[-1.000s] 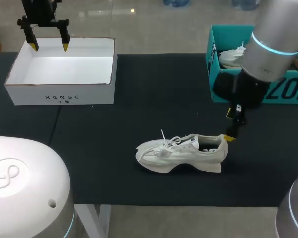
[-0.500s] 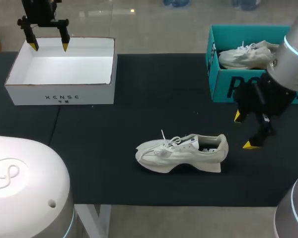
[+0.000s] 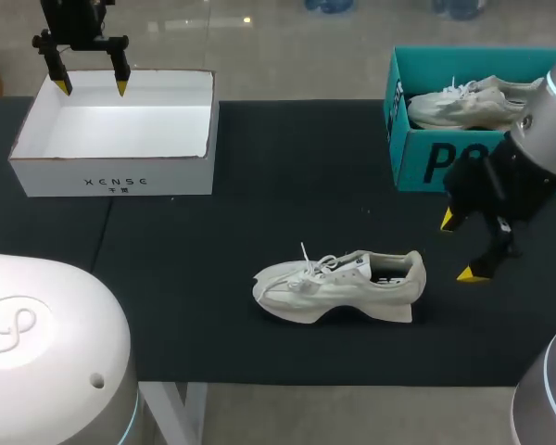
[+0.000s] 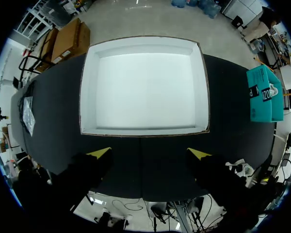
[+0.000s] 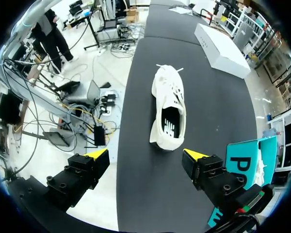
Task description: Take the shoe out of the shoebox, open the shoe tongue, remove and reinsert the insole, then place the shoe into the shoebox
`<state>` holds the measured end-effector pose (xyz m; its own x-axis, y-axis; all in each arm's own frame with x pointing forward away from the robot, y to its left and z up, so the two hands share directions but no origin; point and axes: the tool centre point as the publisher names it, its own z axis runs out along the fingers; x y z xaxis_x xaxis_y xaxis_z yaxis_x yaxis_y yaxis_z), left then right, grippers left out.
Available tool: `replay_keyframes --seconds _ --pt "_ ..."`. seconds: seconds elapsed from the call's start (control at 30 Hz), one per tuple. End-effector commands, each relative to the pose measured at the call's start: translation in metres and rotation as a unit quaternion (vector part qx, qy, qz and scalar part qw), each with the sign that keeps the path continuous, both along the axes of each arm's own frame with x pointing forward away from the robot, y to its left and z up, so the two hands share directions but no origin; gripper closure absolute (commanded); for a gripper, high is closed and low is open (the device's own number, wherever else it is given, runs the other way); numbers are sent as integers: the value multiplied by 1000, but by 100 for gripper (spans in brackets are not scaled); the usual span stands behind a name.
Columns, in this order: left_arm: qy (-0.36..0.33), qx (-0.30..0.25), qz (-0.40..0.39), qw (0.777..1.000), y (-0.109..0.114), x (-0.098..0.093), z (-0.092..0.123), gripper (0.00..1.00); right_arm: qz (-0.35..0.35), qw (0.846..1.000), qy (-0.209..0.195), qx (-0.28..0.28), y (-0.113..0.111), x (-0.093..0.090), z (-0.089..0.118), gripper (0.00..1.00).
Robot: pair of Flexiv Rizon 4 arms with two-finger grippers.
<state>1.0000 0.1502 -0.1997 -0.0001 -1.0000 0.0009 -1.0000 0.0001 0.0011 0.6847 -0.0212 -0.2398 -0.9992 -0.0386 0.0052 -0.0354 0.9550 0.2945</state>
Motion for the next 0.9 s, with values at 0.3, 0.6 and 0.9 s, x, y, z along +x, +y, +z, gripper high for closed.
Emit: replay_keyframes --seconds 0.3,0.6,0.9 --pt "0 0 0 1000 0 0 0 0 7 999 -20 40 2 -1 -2 0" --pt "0 0 0 1000 0 0 0 0 10 983 -81 164 -10 -3 -9 0" --pt "0 0 0 1000 0 0 0 0 23 953 -112 281 -17 -5 -34 0"
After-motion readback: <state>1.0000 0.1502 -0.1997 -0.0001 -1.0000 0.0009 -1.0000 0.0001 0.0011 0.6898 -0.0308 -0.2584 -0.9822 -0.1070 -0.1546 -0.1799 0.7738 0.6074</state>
